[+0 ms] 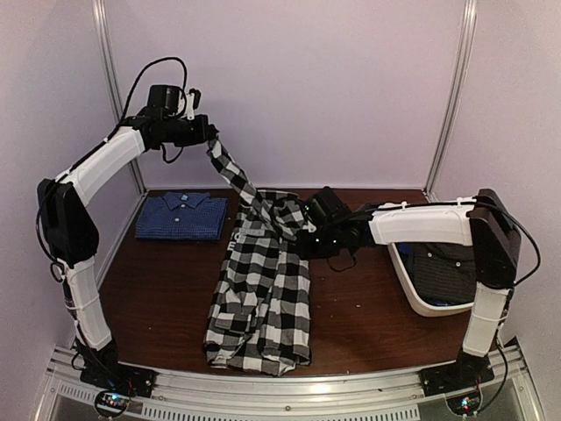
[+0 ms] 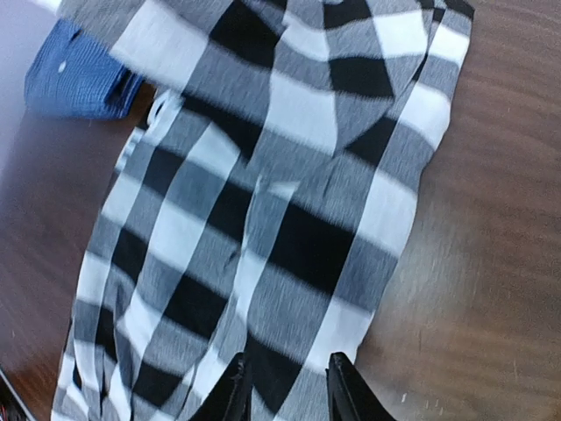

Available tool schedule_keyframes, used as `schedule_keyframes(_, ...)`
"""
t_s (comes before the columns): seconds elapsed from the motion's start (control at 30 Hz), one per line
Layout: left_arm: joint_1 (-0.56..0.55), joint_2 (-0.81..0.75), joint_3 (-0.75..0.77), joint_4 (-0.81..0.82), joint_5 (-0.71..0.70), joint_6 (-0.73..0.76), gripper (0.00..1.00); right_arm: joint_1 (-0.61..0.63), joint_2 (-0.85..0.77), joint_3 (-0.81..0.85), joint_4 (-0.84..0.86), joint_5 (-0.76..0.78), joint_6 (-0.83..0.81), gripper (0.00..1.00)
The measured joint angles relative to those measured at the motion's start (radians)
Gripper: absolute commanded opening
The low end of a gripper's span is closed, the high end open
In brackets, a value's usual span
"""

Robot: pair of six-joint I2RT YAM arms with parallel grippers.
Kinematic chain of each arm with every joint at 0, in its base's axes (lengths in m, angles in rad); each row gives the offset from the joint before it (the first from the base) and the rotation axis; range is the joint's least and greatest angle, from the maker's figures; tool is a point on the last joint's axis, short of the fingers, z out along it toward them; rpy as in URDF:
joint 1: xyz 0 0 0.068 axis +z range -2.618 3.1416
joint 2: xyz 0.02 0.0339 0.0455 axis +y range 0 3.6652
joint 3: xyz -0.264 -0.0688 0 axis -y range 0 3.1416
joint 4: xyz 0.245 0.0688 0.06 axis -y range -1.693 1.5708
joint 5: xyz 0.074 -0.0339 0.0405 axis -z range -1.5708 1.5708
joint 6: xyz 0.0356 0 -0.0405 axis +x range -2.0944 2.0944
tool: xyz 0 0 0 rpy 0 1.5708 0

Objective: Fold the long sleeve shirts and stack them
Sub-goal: Fold the sleeve of the rectangle-folded shirt.

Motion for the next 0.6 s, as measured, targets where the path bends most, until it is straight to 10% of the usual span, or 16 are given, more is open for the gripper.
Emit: schedule_keyframes(0.6,0.000,-0.023,-0.152,-0.016,-0.017,0.003,0.00,-0.216,0.530,0.528,0.079,-0.164,-0.064,0.26)
